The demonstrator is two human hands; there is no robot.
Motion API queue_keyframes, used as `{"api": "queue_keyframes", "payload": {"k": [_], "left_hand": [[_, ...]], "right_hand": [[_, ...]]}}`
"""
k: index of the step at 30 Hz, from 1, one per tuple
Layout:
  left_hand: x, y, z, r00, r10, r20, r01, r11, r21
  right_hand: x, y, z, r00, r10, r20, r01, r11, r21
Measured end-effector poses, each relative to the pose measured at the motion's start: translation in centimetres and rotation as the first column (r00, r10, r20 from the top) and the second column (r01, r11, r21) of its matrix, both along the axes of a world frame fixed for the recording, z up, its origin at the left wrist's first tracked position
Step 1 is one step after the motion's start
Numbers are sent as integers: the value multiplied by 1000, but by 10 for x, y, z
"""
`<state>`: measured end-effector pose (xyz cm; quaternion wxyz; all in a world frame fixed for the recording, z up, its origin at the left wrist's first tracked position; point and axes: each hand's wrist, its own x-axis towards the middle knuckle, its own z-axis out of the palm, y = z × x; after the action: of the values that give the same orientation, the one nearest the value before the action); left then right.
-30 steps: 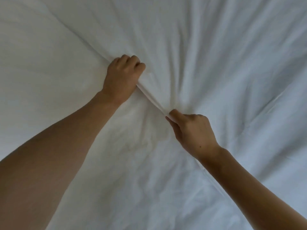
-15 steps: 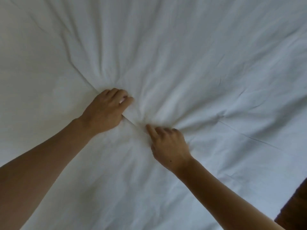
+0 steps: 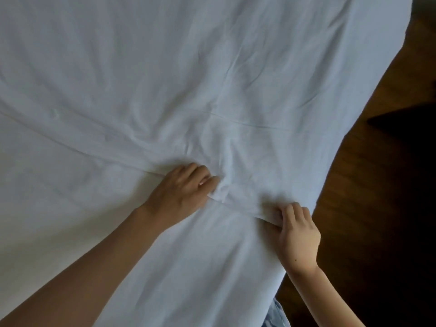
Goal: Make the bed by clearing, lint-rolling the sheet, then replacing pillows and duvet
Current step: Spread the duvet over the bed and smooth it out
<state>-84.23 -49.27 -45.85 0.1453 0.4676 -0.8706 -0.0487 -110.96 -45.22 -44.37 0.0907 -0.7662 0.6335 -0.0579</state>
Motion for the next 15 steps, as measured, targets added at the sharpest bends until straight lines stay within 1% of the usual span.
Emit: {"api": "queue_keyframes", "payload": {"k": [2,4,6,8,9,10,11,12,13,14,15], "left_hand": [[-9,1,2,999,-47,8,47,999,2],[-12,5,4,994,-112,-4,112,993,37],[-10,8,7,977,-214,17,211,972,101],[-4,6,13,938,-343,44,329,924,195],[-3,2,18,921,-387,42,368,901,230],[-4,-4,25,921,-388,13,373,894,248],[-7,-12,31,945,-325,-24,322,918,231],[-10,-25,39,976,-208,-71,218,958,184],[-13,-44,46,991,-63,-117,76,992,104],[-14,-66,48,987,91,-135,-90,996,18],[-12,-90,47,957,257,-134,-265,963,-46]], "right_hand": [[-12,7,2,998,16,53,-16,1000,4],[-19,11,7,985,78,152,-87,995,51],[-28,10,14,962,186,198,-211,971,115],[-34,1,20,915,345,209,-381,909,168],[-35,-7,24,886,408,221,-449,875,181],[-32,-18,28,861,451,235,-491,857,157],[-25,-34,32,851,466,242,-498,863,88],[-12,-55,35,854,456,249,-469,883,-10],[5,-81,36,868,429,250,-414,903,-115],[26,-111,34,893,377,246,-338,923,-187],[49,-144,33,916,319,242,-266,936,-229]]}}
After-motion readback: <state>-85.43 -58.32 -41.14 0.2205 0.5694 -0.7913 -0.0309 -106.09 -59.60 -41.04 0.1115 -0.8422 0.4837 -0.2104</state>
